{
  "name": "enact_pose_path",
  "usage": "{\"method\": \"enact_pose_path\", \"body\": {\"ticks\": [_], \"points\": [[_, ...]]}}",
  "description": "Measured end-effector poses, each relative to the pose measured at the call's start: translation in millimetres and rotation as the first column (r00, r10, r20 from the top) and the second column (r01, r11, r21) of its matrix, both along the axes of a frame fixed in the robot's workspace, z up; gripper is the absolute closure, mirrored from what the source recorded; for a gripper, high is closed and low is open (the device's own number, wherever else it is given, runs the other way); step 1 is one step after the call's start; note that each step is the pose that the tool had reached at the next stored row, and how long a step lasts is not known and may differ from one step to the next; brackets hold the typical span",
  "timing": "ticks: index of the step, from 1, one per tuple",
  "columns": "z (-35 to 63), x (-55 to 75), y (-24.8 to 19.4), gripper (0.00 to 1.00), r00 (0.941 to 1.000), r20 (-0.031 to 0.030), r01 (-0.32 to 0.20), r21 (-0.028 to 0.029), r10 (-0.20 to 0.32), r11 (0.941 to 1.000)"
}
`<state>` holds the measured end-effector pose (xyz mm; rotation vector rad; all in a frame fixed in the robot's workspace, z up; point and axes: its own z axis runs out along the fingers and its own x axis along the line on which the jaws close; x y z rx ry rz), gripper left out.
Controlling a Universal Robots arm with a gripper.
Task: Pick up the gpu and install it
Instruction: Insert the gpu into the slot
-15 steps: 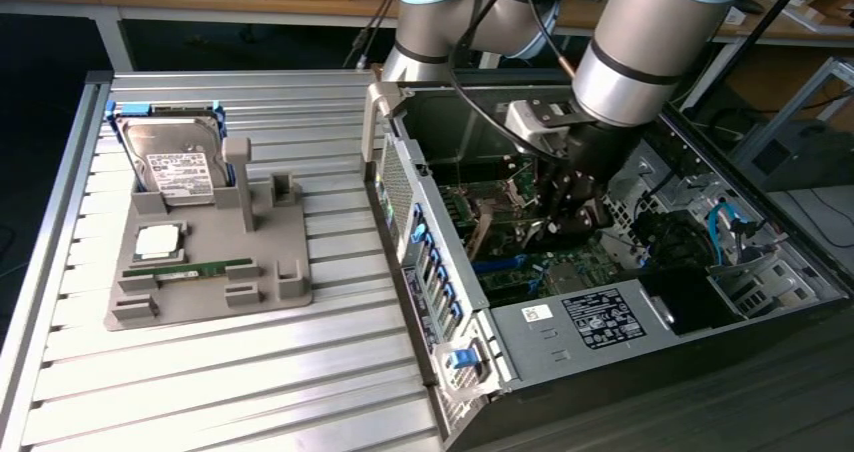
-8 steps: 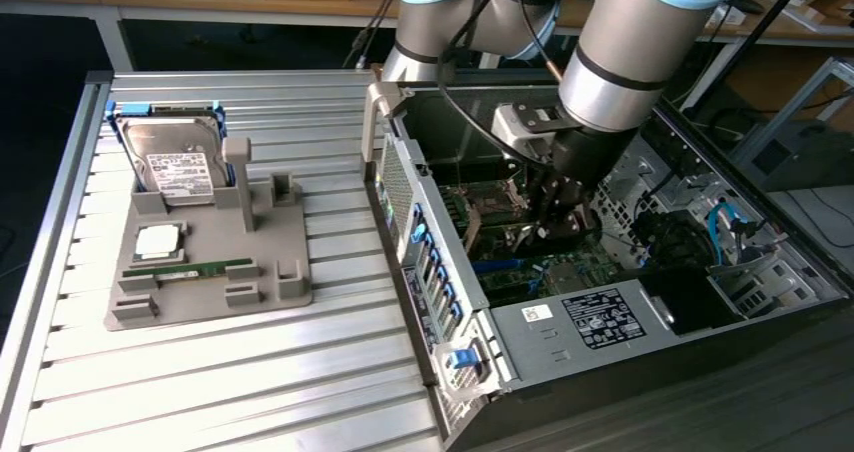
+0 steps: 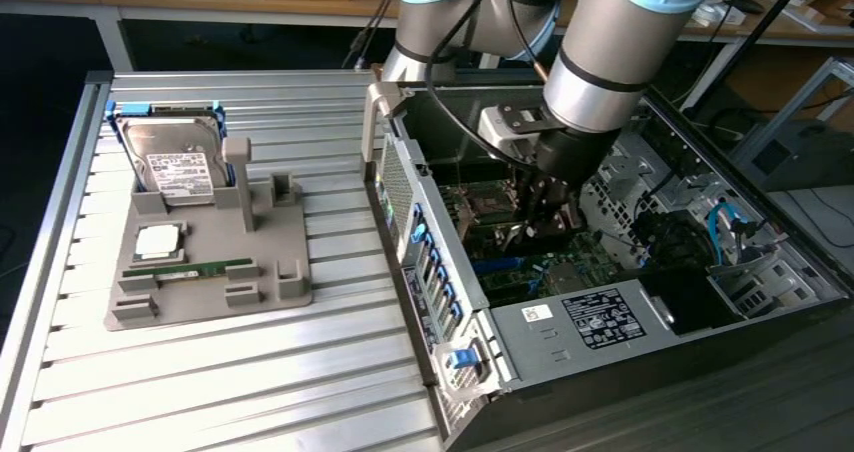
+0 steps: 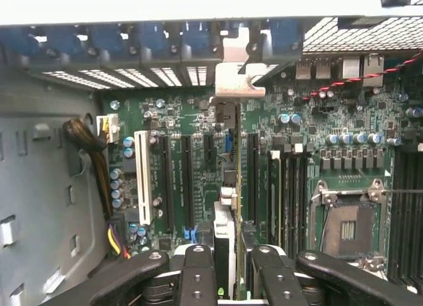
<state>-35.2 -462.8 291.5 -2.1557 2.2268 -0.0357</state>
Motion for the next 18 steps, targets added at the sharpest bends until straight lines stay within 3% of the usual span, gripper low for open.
{"method": "enact_pose_path", "body": {"ticks": [18], "points": [[-16.9, -18.8, 7.7, 0.73, 1.0000, -0.0001, 0.000, -0.0021, 0.000, 1.0000]]}}
